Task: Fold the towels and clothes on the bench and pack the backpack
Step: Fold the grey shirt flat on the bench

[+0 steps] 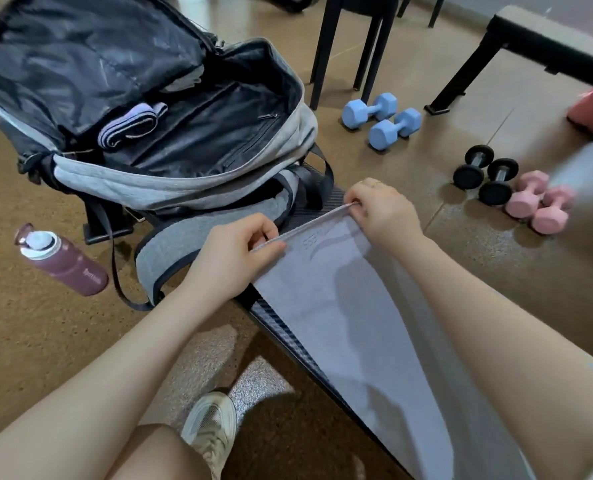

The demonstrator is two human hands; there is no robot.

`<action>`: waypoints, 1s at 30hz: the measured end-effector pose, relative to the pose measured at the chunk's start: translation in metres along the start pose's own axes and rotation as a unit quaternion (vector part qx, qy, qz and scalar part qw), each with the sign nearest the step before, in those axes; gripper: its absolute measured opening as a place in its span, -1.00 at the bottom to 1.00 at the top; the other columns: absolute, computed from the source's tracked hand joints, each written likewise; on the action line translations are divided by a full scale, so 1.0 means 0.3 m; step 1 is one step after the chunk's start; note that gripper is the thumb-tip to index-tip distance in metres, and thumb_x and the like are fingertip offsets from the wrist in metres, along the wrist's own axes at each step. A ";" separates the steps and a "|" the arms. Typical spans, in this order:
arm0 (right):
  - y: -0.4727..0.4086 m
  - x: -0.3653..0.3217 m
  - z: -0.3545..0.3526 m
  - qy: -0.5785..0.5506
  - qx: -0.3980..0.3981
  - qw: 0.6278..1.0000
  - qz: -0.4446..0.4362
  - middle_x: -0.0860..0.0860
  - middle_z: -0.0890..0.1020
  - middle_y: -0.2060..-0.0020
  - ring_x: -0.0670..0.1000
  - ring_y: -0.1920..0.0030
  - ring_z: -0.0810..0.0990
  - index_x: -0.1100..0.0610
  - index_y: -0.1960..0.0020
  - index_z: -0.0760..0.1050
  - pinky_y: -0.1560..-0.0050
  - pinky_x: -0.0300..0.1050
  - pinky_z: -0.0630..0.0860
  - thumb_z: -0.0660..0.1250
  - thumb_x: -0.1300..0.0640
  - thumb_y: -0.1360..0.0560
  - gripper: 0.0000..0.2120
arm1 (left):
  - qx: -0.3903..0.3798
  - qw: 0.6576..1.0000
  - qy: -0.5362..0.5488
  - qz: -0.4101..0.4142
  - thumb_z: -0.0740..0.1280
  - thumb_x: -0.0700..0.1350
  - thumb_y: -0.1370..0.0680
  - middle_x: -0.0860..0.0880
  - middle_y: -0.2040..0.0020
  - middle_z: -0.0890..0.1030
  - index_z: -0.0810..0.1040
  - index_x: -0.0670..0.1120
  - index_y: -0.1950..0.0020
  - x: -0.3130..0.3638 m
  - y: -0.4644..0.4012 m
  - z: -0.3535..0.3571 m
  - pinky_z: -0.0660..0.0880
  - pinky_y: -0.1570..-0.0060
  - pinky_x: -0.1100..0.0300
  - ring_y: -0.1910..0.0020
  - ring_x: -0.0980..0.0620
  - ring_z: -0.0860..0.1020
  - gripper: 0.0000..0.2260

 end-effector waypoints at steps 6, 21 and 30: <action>-0.091 0.165 -0.039 -0.080 0.152 0.970 0.174 0.15 0.53 -0.05 0.19 -0.07 0.48 0.19 -0.05 0.53 0.04 -0.02 0.36 0.17 0.23 -0.52 -0.81 | -0.004 0.999 -0.011 0.045 0.40 -0.09 -0.46 0.05 0.43 0.45 0.43 0.08 0.28 0.021 -0.032 -0.038 0.28 0.36 0.35 0.36 0.15 0.40 -0.81; -0.130 0.208 -0.255 -0.214 0.235 0.930 0.183 -0.01 0.55 0.28 -0.05 0.19 0.47 0.07 0.14 0.59 0.17 -0.21 0.31 0.30 0.12 -0.42 -0.90 | 0.015 0.986 0.146 0.085 0.41 -0.17 -0.44 0.09 0.32 0.48 0.53 -0.04 0.26 0.215 -0.100 -0.108 0.34 0.30 0.38 0.36 0.24 0.40 -0.89; 0.465 0.476 -0.312 -0.259 0.198 0.899 0.293 -0.06 0.55 0.44 -0.18 0.45 0.48 0.11 0.18 0.52 0.20 -0.16 0.46 0.28 0.28 -0.44 -0.90 | -0.192 0.952 0.183 0.150 0.42 -0.17 -0.44 0.08 0.39 0.51 0.56 -0.06 0.27 0.487 0.120 0.230 0.36 0.30 0.31 0.37 0.15 0.42 -0.90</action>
Point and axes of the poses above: each hand's wrist, its own y-axis away from the middle knuckle, its own z-axis out of the palm, x = y × z, the point moved 1 cm from there along -y, towards the middle knuckle
